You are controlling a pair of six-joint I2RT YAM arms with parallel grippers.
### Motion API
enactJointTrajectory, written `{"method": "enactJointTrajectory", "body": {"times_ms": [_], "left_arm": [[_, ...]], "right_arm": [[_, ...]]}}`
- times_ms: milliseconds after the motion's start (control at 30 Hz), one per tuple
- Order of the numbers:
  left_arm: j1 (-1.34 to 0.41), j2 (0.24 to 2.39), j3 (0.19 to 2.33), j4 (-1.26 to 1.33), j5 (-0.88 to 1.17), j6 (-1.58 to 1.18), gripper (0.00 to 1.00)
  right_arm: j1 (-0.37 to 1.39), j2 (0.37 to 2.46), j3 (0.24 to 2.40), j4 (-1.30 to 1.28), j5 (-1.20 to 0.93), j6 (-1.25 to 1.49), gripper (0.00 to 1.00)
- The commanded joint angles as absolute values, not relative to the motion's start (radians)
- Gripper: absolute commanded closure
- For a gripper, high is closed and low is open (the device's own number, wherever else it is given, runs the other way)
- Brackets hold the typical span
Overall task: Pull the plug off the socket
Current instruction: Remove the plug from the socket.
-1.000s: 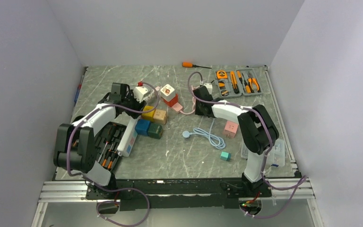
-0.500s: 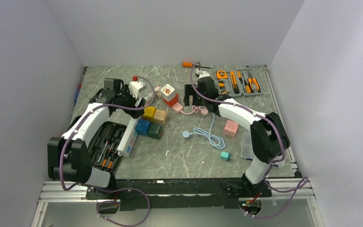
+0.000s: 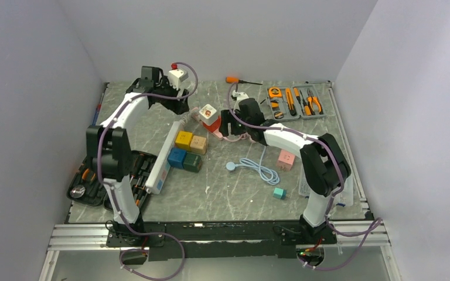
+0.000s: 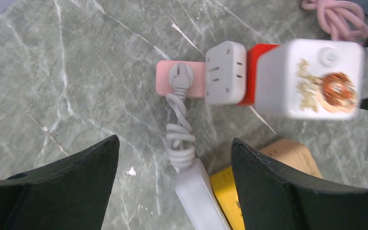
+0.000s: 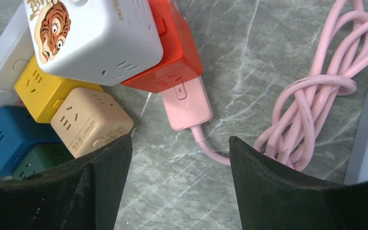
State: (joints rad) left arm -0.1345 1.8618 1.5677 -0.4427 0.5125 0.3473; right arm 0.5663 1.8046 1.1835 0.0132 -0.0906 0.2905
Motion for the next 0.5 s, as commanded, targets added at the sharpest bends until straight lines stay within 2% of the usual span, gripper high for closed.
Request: {"method": "enactJointTrajectory", "body": {"times_ms": [0, 133, 333, 467], "left_arm": [[-0.142, 1.995, 1.721, -0.527, 0.549, 0.338, 0.14], [-0.152, 2.078, 1.785, -0.571, 0.552, 0.357, 0.21], [-0.165, 2.094, 1.729, -0.566, 0.605, 0.382, 0.33], [-0.175, 2.124, 1.741, -0.589, 0.617, 0.407, 0.34]], "right_arm": [[0.542, 1.733, 1.163, 0.091, -0.127, 0.324, 0.25], [0.503, 1.683, 1.108, 0.119, -0.156, 0.37, 0.28], [0.459, 1.642, 1.062, 0.155, -0.178, 0.416, 0.31], [0.448, 1.65, 1.074, 0.152, -0.199, 0.43, 0.33]]}}
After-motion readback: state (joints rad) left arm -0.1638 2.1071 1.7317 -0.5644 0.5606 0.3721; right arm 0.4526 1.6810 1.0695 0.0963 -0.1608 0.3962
